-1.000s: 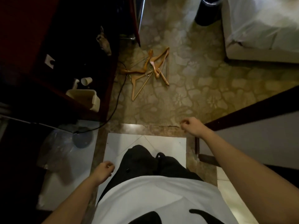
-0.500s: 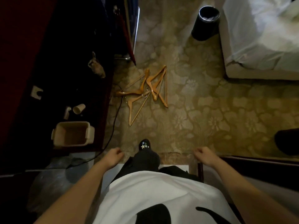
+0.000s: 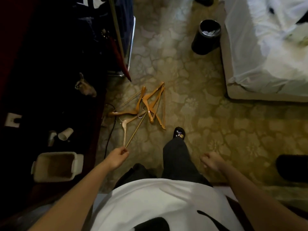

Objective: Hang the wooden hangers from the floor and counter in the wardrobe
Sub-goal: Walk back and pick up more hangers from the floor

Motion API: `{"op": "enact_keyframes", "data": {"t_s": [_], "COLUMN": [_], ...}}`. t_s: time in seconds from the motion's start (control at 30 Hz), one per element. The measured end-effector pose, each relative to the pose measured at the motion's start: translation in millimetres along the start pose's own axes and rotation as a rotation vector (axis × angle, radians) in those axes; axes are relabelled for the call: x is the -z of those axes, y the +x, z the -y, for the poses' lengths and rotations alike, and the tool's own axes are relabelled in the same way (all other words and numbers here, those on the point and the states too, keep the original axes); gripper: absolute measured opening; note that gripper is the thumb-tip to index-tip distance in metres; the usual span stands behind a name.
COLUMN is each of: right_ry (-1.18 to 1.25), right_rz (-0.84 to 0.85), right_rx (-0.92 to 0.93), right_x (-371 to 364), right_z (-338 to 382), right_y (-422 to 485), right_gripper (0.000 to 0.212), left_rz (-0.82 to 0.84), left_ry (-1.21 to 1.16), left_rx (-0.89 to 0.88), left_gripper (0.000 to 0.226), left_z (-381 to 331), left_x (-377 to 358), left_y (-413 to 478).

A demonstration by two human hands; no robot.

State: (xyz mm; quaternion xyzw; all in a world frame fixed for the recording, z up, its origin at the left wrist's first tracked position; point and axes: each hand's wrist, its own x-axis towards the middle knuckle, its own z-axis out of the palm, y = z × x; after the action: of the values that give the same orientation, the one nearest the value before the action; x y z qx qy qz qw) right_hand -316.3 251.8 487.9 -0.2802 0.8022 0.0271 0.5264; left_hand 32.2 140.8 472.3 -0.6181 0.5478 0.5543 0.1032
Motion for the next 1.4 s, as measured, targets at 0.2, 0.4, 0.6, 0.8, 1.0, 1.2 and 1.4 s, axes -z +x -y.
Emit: {"op": "enact_keyframes", "data": {"t_s": [0.2, 0.4, 0.6, 0.8, 1.0, 1.2, 1.4], "right_ry": [-0.202, -0.227, -0.358, -0.527, -0.599, -0.594, -0.653], "right_rz": [0.060, 0.164, 0.243, 0.262, 0.253, 0.253, 0.279], "right_rx": [0.259, 0.440, 0.428, 0.369, 0.313, 0.306, 0.260], "right_x": [101.4, 181.9, 199.8, 175.6, 126.2, 54.5, -14.2], "right_z": [106.0, 194.6, 233.7, 247.5, 260.5, 247.7, 217.4], "right_y": [71.4, 133.8, 203.3, 272.7, 380.4, 503.2, 613.6], "right_gripper": [0.023, 0.021, 0.017, 0.021, 0.029, 0.027, 0.030], "left_rz": [-0.173, -0.251, -0.210, -0.180, -0.243, -0.275, -0.228], "left_ry": [-0.266, -0.451, -0.496, -0.499, -0.805, -0.755, -0.763], "left_rx": [0.274, 0.320, 0.254, 0.168, 0.237, 0.240, 0.334], "left_gripper": [0.015, 0.022, 0.024, 0.010, 0.015, 0.019, 0.036], "left_z": [-10.7, -80.7, -157.0, -186.7, -176.7, -128.2, -69.0], "left_x": [1.5, -3.9, -7.4, 4.8, 17.6, -18.2, -83.2], "left_y": [25.3, 66.6, 143.9, 232.7, 344.9, 463.3, 560.4]}}
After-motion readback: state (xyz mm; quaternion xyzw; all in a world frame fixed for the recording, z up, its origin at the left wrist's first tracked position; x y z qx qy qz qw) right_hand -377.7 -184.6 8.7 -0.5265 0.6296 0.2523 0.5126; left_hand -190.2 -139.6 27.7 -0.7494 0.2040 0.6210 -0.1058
